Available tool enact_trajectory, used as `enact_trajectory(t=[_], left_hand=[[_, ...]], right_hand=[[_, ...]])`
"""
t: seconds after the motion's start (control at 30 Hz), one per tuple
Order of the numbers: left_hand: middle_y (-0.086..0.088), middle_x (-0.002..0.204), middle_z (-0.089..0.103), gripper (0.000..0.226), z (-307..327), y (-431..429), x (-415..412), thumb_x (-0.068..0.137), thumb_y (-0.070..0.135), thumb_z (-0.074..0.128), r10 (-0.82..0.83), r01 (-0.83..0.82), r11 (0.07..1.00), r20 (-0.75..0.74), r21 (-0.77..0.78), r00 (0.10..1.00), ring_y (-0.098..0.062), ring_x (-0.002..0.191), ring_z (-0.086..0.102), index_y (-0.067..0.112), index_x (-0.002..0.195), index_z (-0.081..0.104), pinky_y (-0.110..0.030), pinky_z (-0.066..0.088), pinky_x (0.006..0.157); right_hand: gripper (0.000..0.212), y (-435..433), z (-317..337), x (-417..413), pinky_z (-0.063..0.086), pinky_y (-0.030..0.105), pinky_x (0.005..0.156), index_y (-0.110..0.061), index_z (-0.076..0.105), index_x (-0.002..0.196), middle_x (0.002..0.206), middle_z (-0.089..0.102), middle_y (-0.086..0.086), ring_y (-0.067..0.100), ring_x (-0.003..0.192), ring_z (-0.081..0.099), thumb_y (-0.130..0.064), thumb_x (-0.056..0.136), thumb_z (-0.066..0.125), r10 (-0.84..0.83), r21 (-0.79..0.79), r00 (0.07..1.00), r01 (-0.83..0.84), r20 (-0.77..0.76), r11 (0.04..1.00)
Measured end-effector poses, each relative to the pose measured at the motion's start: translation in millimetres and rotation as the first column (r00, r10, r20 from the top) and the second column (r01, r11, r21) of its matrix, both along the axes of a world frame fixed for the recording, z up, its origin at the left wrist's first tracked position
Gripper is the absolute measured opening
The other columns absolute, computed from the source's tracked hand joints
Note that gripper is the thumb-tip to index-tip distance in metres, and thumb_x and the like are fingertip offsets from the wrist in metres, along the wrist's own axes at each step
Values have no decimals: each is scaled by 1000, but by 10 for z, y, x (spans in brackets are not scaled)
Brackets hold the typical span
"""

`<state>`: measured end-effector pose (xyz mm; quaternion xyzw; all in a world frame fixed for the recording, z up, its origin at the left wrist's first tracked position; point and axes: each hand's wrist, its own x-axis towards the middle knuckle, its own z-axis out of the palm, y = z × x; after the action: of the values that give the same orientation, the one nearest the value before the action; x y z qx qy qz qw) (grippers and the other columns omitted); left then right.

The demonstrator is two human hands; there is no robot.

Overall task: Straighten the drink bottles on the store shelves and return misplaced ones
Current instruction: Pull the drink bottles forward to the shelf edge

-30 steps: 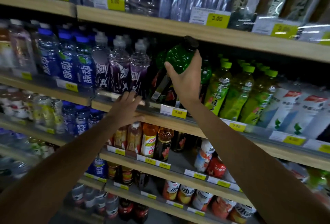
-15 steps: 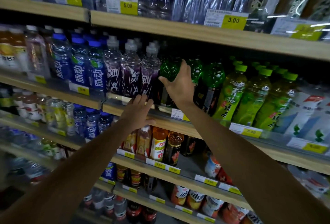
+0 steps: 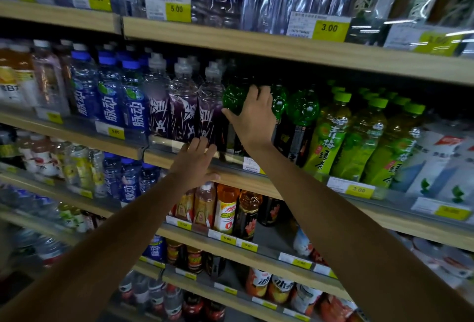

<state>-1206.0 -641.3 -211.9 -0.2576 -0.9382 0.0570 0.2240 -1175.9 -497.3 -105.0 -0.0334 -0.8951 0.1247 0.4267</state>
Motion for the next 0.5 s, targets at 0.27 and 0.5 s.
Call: enact_trajectory(t=[0.27, 0.5], left_hand=[[-16, 143, 27, 77, 19, 15, 1, 81, 61, 54, 9, -9, 1000, 10, 13, 1000, -30, 130, 28, 13, 136, 31, -41, 34, 102], [-15, 143, 27, 77, 24, 8, 5, 83, 62, 51, 14, -13, 1000, 3, -23, 1000, -30, 129, 28, 12, 137, 29, -41, 33, 102]], right_hand=[[68, 14, 23, -24, 33, 27, 46, -4, 43, 119, 121, 49, 12, 23, 72, 60, -53, 78, 67, -24, -39, 1000, 25, 17, 999], [65, 23, 13, -86, 35, 29, 50, -4, 42, 126, 125, 49, 12, 24, 77, 63, -50, 84, 62, -58, 43, 996, 55, 74, 998]])
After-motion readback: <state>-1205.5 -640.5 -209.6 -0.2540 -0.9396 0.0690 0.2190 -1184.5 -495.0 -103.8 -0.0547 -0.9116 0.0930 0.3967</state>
